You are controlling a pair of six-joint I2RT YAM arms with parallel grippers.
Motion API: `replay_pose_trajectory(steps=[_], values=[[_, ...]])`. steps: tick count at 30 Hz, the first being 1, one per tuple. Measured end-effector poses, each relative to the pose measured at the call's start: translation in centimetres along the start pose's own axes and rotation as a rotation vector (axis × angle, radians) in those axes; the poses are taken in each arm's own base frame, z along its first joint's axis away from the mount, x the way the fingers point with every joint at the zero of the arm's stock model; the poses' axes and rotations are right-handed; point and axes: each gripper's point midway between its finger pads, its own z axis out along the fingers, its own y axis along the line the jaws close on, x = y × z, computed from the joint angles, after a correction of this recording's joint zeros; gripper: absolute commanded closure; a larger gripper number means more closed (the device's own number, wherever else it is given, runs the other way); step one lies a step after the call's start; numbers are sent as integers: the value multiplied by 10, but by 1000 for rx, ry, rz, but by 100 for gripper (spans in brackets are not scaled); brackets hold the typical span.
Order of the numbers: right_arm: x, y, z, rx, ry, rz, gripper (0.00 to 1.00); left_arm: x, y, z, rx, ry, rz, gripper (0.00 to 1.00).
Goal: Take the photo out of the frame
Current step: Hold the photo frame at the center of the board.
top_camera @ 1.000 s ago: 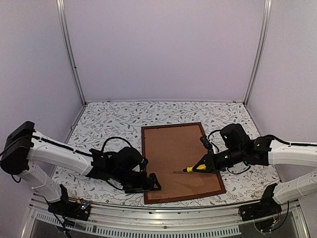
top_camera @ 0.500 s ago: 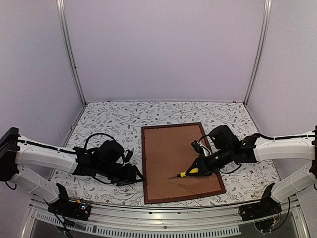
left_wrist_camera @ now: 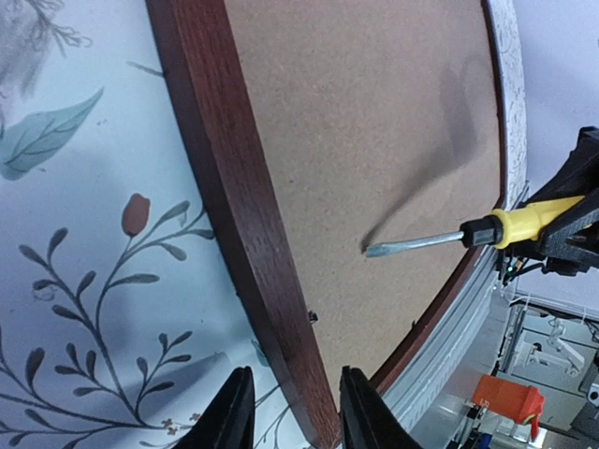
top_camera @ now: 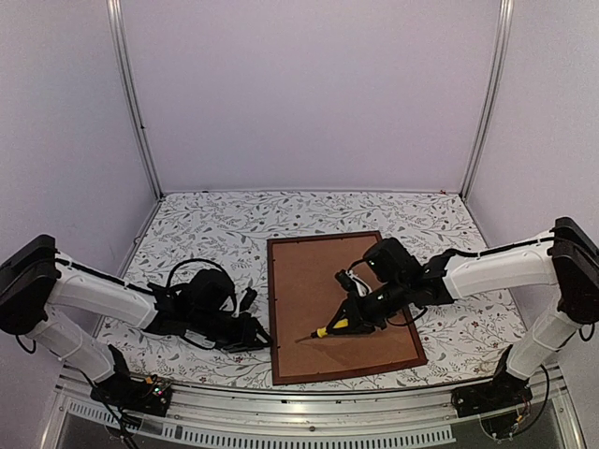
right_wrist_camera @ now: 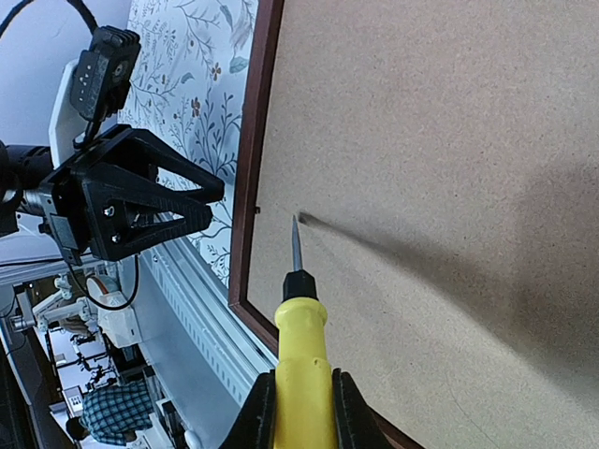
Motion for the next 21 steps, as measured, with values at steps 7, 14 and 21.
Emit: replay_pose_trajectory(steps=[7, 14, 21], values=[[0, 3, 14, -22, 21, 16, 100, 5, 3, 9, 9, 33, 11, 73], [2, 6, 19, -43, 35, 25, 100, 7, 3, 13, 17, 48, 12, 78], [3, 8, 21, -52, 43, 25, 100, 8, 7, 17, 8, 57, 3, 79]])
